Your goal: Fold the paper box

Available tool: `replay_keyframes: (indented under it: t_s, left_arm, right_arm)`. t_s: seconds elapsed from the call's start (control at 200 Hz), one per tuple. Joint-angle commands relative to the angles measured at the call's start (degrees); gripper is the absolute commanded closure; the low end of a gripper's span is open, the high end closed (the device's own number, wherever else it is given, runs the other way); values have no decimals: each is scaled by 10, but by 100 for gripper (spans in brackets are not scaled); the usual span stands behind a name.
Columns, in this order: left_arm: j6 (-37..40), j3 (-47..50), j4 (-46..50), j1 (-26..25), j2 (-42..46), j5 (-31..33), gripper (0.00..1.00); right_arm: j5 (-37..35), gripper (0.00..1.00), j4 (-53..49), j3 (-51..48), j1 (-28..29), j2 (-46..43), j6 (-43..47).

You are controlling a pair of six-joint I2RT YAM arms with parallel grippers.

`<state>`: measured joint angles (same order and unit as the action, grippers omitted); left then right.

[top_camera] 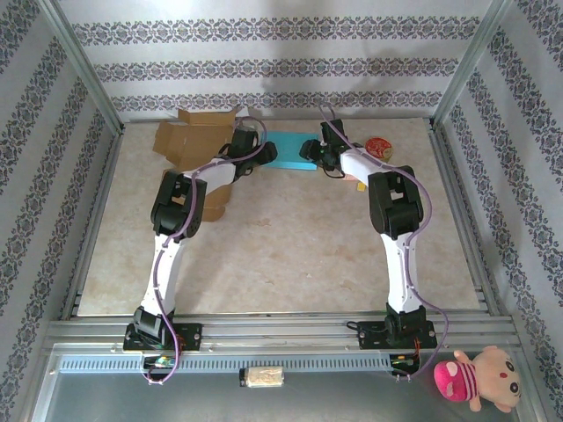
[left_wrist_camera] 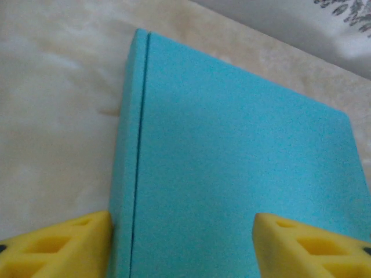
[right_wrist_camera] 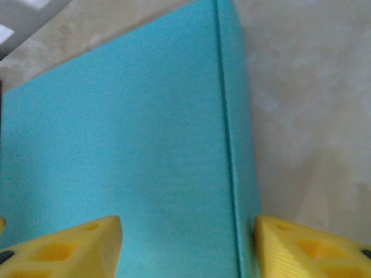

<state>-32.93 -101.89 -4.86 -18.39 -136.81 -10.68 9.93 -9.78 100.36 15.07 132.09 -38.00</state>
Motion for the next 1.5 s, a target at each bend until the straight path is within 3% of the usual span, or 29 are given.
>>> replay_keyframes:
  t_s: [0.0,0.17,0.36,0.475,0.66,0.77,0.879,1.069,1.259,1.324,1.494]
  left_arm:
    - [38,-16,23,-6,25,-19,29]
    - [59,101,19,12,180,-25,3]
    - [61,322,74,15,468,27,0]
    - [42,400,196,15,618,86,1]
    - [-3,487,337,15,801,85,2]
    - [-23,531,371,14,890,88,1]
    - [-34,556,397,15,935,96,1]
    - [-30,568,410,16,939,95,1]
    - [-16,570,399,16,936,100,1]
    - [-13,569,398,15,935,101,1]
    - [-20,571,378,16,932,107,2]
  right_arm:
    - [27,30,-21,34,-1,-16,31]
    - [33,18,-23,-20,-4,-122,69]
    - [83,14,9,-103,65,-183,13]
    - [94,14,30,-81,128,-150,-30]
    - [55,13,31,39,198,-43,-36]
    - [35,12,25,116,222,28,-29]
    - [22,12,0,196,238,98,-30]
    - [29,12,-61,317,256,192,-38]
    - [49,24,-66,361,270,234,-65]
    - [57,31,-64,365,271,239,-71]
    - [73,67,-80,356,266,217,-48]
